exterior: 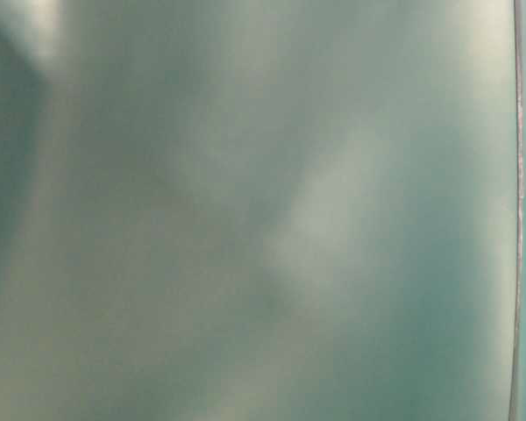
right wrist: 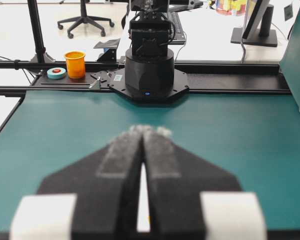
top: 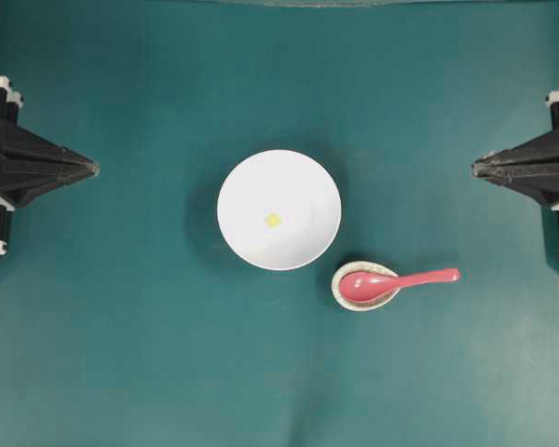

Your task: Scoop the yellow hexagonal prism block from the bowl with a spoon using the right arm.

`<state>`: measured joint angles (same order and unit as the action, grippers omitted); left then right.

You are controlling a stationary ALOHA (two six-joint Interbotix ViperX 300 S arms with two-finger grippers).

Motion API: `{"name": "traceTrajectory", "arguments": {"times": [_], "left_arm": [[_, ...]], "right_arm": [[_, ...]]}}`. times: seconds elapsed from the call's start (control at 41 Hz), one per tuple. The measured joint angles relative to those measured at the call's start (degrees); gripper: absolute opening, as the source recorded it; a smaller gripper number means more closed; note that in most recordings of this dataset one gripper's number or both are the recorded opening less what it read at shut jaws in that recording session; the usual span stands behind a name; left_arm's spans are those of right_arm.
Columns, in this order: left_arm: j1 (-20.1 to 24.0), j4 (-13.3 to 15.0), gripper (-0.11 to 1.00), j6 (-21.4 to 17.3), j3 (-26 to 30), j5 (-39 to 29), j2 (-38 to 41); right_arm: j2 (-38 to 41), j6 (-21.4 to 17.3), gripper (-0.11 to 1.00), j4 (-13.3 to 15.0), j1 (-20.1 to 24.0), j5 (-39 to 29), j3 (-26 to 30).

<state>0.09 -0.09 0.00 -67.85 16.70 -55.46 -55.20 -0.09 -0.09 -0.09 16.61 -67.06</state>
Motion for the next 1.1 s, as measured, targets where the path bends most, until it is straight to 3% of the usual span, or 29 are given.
{"name": "traceTrajectory", "arguments": {"times": [0.391,0.488,0.781,1.098], "left_arm": [[0.1,-0.2,-0.01,0.3,0.3,-3.3,-1.2],[0.1,-0.3,-0.01,0.3,0.3,-3.4,-1.3],[0.0,-0.4,-0.01,-0.7,0.3,-3.6,-1.3],[0.1,-0.5,-0.01,-0.7,0.3,-3.5,-1.2]], "right_arm": [[0.5,-0.4,0.00,-0.1,-0.2,-2.4,1.3],[0.5,-0.4,0.07,-0.3,-0.2,-2.5,1.2],[1.1,-0.4,0.43,-0.9,-0.2,-3.0,1.3],[4.1,-0.5,0.45,-2.3,-0.2,-2.9,1.2]]}}
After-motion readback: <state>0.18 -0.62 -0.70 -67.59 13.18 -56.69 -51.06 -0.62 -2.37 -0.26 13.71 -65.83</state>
